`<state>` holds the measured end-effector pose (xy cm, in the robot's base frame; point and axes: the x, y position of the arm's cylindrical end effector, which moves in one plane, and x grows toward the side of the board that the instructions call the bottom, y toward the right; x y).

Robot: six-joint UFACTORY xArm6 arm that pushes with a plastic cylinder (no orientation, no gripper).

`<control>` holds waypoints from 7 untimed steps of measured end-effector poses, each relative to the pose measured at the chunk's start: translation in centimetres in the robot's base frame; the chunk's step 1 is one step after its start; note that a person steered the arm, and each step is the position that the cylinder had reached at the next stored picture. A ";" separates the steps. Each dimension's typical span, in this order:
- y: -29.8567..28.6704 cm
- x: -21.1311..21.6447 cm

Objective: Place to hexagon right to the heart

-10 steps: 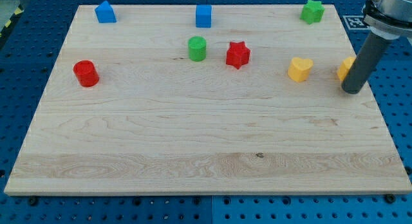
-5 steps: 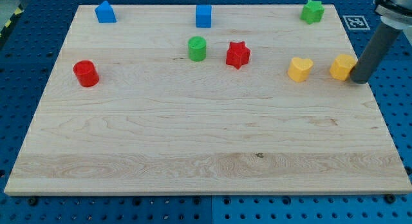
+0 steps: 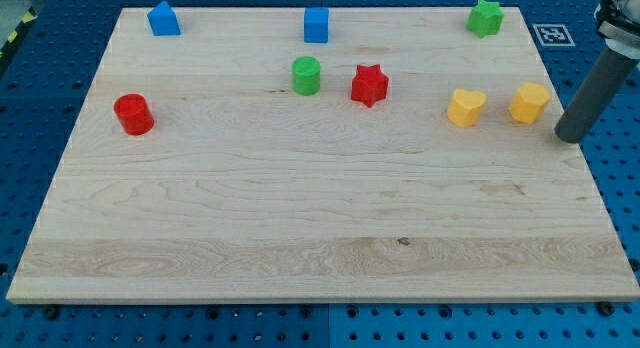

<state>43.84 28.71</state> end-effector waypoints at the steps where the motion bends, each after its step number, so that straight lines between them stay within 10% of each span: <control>1: 0.0 0.0; 7: -1.8 0.0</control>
